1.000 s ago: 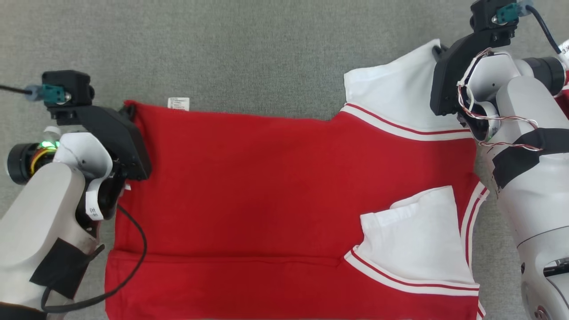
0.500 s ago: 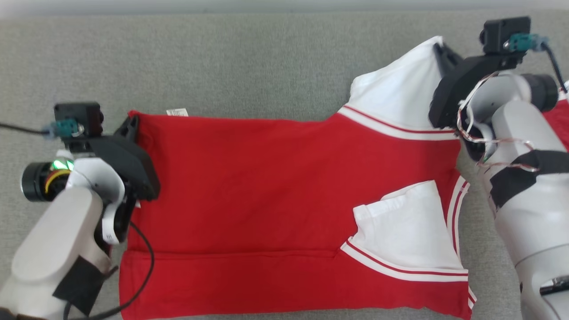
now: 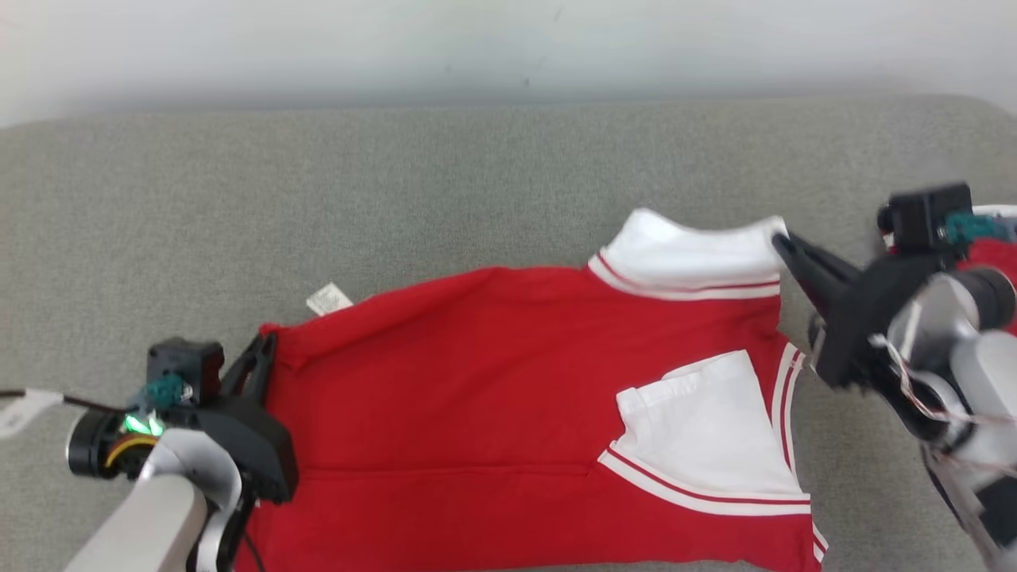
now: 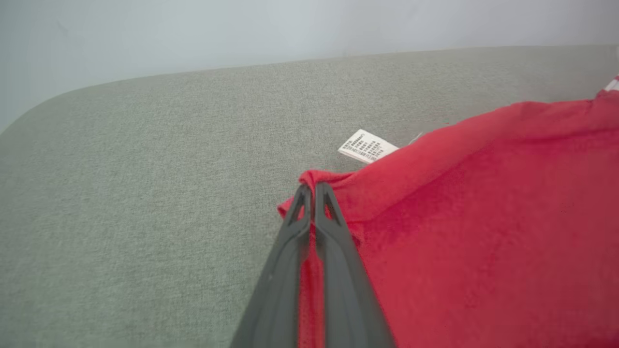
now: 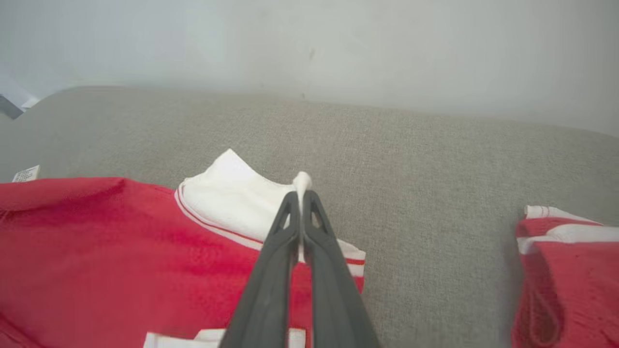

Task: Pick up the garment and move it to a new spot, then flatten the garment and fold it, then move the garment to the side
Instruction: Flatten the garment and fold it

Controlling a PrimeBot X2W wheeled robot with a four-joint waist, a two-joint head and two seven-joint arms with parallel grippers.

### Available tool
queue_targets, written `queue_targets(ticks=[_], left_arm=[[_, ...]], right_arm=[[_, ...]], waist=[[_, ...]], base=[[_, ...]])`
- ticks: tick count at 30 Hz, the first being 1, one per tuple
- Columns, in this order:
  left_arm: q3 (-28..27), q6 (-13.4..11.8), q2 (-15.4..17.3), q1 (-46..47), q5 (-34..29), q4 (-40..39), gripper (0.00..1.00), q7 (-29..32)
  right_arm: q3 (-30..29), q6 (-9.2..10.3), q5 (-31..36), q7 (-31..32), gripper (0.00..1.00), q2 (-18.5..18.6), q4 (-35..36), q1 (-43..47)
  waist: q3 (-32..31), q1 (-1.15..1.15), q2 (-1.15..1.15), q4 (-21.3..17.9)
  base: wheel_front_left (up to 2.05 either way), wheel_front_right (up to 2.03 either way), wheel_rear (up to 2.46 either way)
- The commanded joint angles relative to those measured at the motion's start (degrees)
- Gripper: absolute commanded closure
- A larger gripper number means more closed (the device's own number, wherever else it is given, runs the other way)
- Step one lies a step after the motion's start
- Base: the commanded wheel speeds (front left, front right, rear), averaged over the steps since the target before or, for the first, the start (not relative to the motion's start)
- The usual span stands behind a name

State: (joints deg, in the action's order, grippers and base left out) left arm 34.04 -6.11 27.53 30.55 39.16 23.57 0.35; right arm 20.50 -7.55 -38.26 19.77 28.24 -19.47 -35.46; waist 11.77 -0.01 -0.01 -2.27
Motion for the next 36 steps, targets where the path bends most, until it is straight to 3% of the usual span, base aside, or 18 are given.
queue_targets(ticks=[1,4,11,20,25,26,27,28,29,36], left_arm=[[0.10,-0.43,0.31,-1.63,-0.14,-0.76,1.00,-0.72],[0.73,-0.89,0.97,-3.93,-1.13,-2.40,1.00,-2.15],[1.08,-2.36,1.46,-7.70,-1.35,-3.19,1.00,-4.09],[0.67,-2.98,0.83,-9.66,0.03,-0.48,1.00,-5.52],[0.25,-4.76,0.06,-10.39,0.40,0.42,1.00,-5.87],[0.10,-4.94,0.06,-10.71,0.59,0.74,0.97,-6.05],[-0.04,-4.93,-0.12,-11.10,1.06,0.96,0.61,-6.26],[-0.22,-5.29,-0.29,-11.33,1.15,1.03,0.11,-6.54],[-0.28,-5.52,-0.40,-11.40,1.21,0.99,0.00,-6.90],[-2.26,-7.64,-1.28,-15.83,2.49,-1.26,0.00,-11.22]], right_arm=[[-0.45,0.16,-0.72,1.48,1.00,1.66,2.75,2.79],[-2.39,0.16,-2.23,5.20,1.00,4.63,8.89,8.89],[-8.15,0.16,-3.27,14.32,1.00,7.58,19.92,21.01],[-10.91,0.16,-1.88,21.81,1.00,6.12,26.17,27.48],[-11.07,0.16,-1.54,24.42,1.00,5.35,26.95,29.00],[-11.15,0.16,-1.73,24.87,1.00,5.18,26.89,29.35],[-11.26,0.16,-1.97,25.38,1.00,4.87,26.81,29.78],[-11.76,0.16,-2.30,25.96,0.27,4.25,26.39,30.26],[-11.90,0.16,-2.36,26.63,0.00,3.95,26.29,30.82],[-15.54,0.16,0.18,24.76,0.00,1.49,27.95,33.51]], waist=[[-1.33,0.01,0.01,-0.19],[-2.05,0.01,0.01,-0.19],[-2.91,0.01,0.01,-0.46],[-2.25,0.01,0.01,-0.87],[-2.24,0.01,0.01,-0.50],[-2.27,0.01,0.01,-0.44],[-2.36,0.01,0.01,-0.38],[-2.51,0.01,0.01,-0.32],[-2.72,0.01,0.01,-0.25],[-5.16,0.01,0.01,0.37]], base=[[0.00,0.00,0.00],[0.00,0.00,0.00],[0.00,0.00,0.00],[0.00,0.00,0.00],[0.00,0.00,0.00],[0.00,0.00,0.00],[0.00,0.00,0.00],[0.00,0.00,0.00],[0.00,0.00,0.00],[0.00,0.00,0.00]])
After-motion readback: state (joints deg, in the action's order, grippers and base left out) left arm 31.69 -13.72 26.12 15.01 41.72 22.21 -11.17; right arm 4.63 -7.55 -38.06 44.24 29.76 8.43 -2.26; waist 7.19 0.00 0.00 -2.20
